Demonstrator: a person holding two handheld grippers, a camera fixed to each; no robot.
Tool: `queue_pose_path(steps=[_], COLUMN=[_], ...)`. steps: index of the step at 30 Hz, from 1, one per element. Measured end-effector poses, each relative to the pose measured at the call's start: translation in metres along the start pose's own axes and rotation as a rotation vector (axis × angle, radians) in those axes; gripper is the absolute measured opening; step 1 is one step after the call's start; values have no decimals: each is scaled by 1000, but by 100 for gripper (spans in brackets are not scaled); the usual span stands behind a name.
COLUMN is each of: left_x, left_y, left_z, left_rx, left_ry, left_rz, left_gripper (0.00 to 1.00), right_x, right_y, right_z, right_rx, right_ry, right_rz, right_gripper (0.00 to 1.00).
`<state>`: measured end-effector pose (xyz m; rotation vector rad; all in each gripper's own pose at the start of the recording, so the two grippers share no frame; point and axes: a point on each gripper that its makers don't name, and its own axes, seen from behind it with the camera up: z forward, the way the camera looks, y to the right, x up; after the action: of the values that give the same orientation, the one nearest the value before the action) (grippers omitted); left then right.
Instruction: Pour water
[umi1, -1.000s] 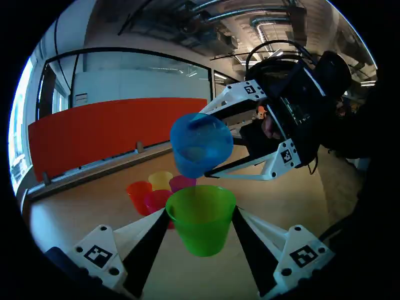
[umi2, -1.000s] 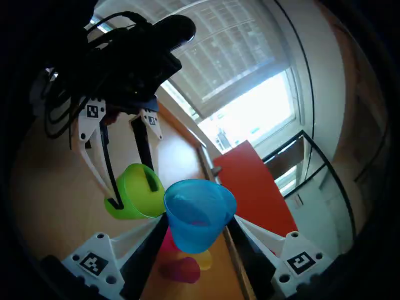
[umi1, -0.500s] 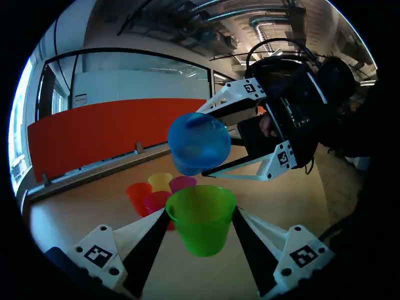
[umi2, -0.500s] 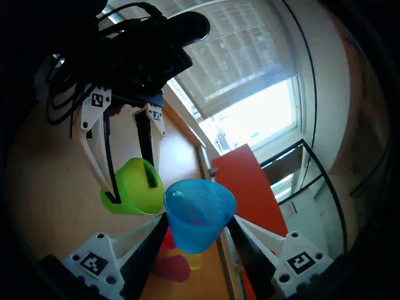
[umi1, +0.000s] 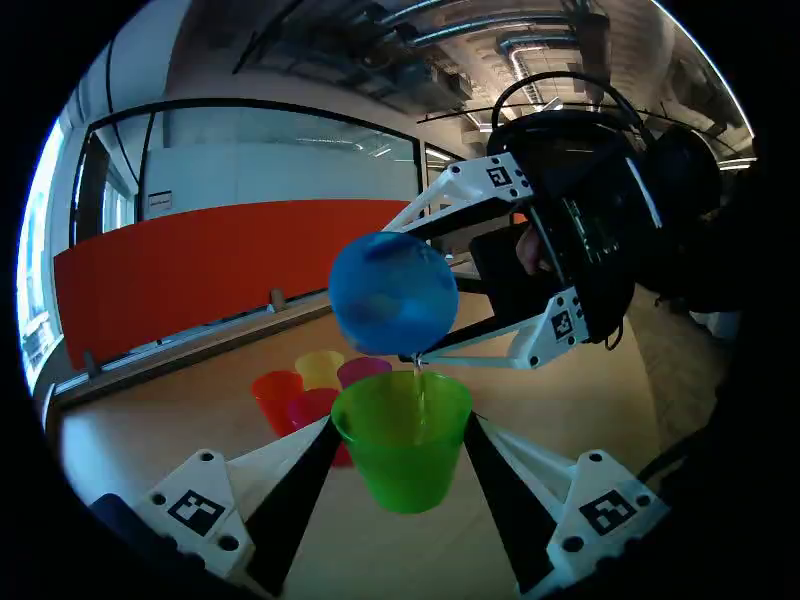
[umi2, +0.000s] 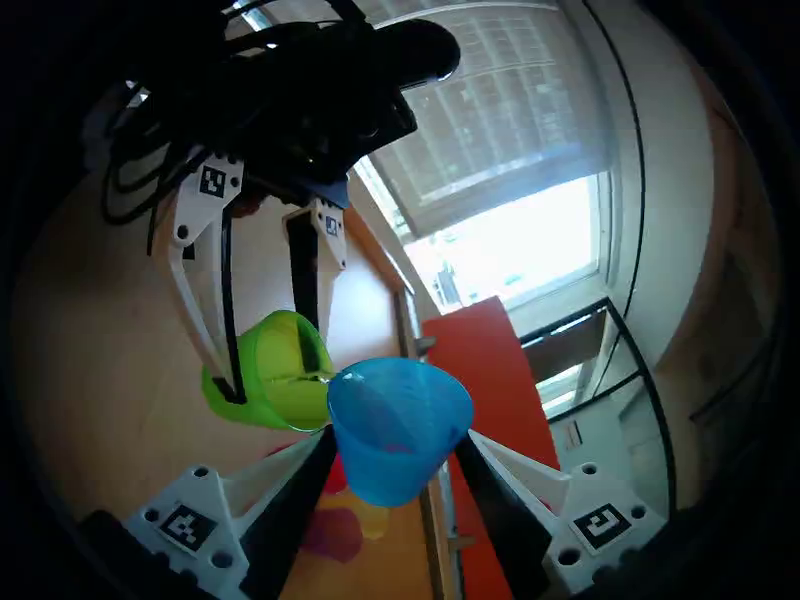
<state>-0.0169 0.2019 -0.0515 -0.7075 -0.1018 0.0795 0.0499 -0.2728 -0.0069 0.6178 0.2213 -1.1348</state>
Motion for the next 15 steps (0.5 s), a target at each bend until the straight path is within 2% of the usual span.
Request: queue_pose_path(steps=[15], left_x=[0], left_y=[0], left_z=[2], left_rx=[-3], left_ry=[0], left_rz=[0], left_gripper=[87], right_x=[3], right_y=[3], right_z=[-2], right_rx=[-13], right_ry=[-6], right_rz=[-54], right_gripper=[87])
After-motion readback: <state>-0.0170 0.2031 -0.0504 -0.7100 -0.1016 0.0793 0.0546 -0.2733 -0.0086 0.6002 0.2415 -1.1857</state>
